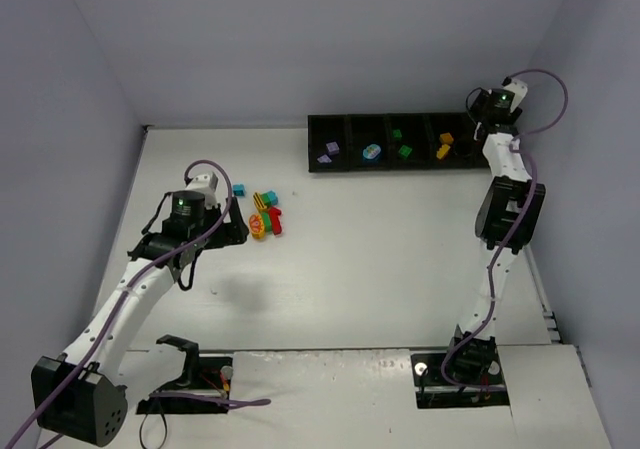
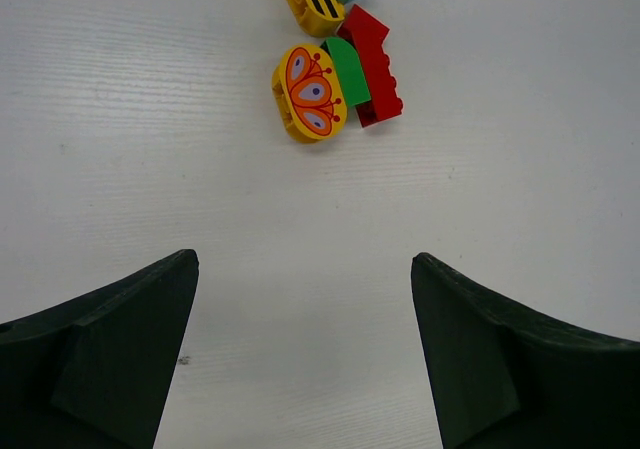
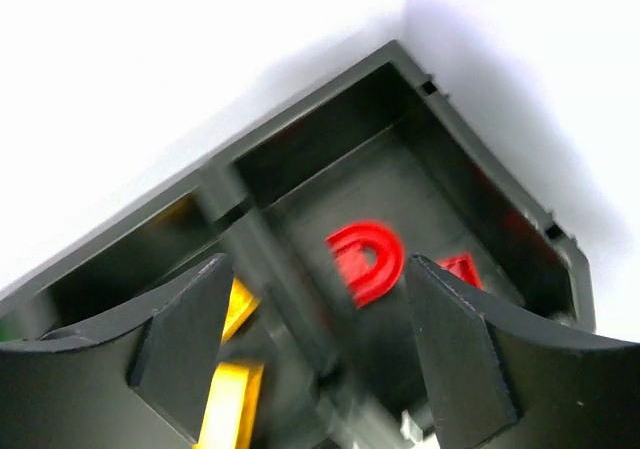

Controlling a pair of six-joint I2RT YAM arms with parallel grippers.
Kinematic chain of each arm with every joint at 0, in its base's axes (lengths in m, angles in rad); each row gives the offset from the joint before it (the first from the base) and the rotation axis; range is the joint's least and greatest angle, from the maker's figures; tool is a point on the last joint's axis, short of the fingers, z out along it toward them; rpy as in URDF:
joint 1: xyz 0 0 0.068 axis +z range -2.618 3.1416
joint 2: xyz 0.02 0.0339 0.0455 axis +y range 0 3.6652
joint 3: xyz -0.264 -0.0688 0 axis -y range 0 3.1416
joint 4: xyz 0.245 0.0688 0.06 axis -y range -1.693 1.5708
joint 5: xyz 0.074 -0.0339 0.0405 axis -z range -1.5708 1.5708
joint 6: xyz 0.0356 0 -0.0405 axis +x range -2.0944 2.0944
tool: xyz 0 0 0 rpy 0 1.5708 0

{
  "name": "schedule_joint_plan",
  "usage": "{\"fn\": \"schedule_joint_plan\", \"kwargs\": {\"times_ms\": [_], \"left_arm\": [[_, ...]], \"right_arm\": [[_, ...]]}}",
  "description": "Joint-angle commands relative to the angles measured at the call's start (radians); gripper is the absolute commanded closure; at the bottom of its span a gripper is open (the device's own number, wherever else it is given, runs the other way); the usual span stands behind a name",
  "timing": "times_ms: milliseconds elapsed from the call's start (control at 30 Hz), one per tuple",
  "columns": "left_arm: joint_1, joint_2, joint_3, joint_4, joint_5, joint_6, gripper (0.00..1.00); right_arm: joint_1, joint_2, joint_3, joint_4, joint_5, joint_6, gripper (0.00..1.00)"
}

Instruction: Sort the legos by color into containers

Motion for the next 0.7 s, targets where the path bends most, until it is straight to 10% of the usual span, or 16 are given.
{"fn": "schedule_joint_plan", "kwargs": {"times_ms": [0, 667], "left_arm": [[-0.007, -0.003, 0.002, 0.111, 0.026, 0.057, 0.19], [-0.112, 0.379, 0.161, 0.24, 0.057, 0.588, 0.19]], "right_arm": [[0.0, -0.296, -0.098, 0.082, -0.148, 0.008, 0.35], [0.335, -0.989, -0.968, 0.014, -0.584, 0.072, 0.39]]}}
